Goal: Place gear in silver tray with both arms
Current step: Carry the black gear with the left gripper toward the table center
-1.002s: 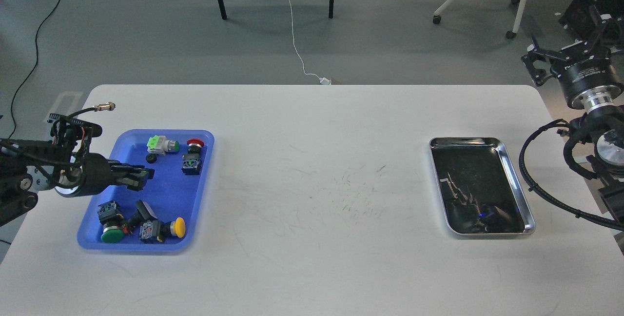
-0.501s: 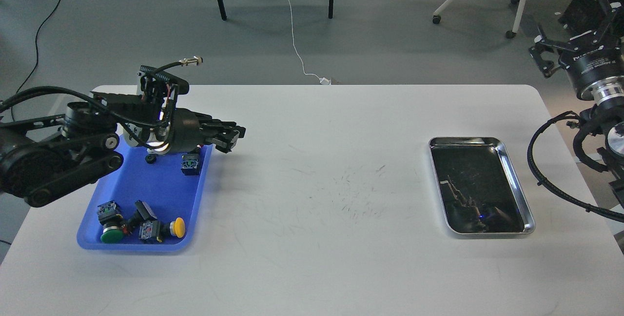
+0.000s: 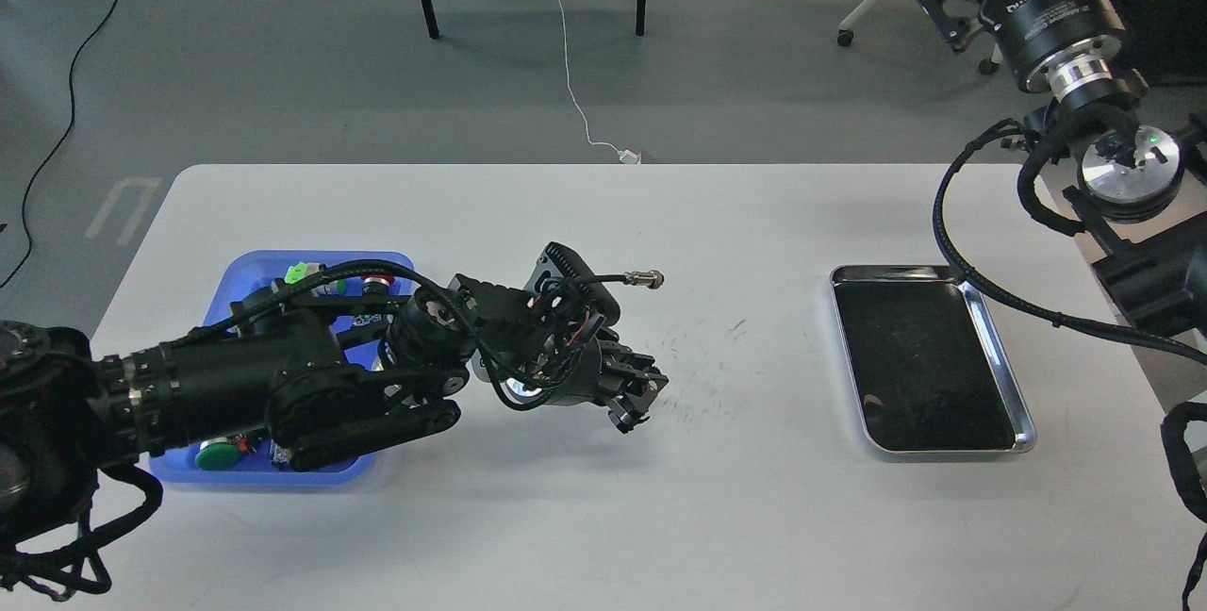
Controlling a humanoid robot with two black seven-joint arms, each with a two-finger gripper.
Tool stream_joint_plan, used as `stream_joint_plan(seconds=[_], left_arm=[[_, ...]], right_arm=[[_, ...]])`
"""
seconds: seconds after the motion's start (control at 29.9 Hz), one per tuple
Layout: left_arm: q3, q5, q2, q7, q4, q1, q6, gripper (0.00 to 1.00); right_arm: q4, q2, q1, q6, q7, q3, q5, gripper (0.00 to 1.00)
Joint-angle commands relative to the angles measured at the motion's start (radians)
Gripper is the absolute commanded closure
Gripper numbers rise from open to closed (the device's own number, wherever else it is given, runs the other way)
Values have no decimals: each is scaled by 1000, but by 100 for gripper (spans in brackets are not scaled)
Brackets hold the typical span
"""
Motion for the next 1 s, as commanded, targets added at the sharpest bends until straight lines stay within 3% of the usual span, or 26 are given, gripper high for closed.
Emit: stream_joint_plan(seconds=[0.0, 0.47, 0.53, 0.63, 0.67, 0.97], left_arm=[[3, 2, -39, 7, 19, 12, 0, 85], [1, 83, -107, 33, 51, 63, 0, 80], [0, 83, -104, 39, 48, 63, 0, 74], [-8, 74, -97, 60, 37, 61, 0, 48], [-16, 71, -96, 67, 35, 60, 1, 45], [-123, -145, -16, 56, 23, 48, -3, 39]], right_arm=[[1, 50, 22, -9, 3, -1, -27, 0], [21, 71, -13, -8, 4, -3, -84, 0], [30, 67, -34, -3, 4, -1, -84, 0], [45, 58, -57, -2, 6, 1, -84, 0], [48, 48, -64, -2, 6, 1, -84, 0], [104, -17, -71, 3, 7, -3, -87, 0]])
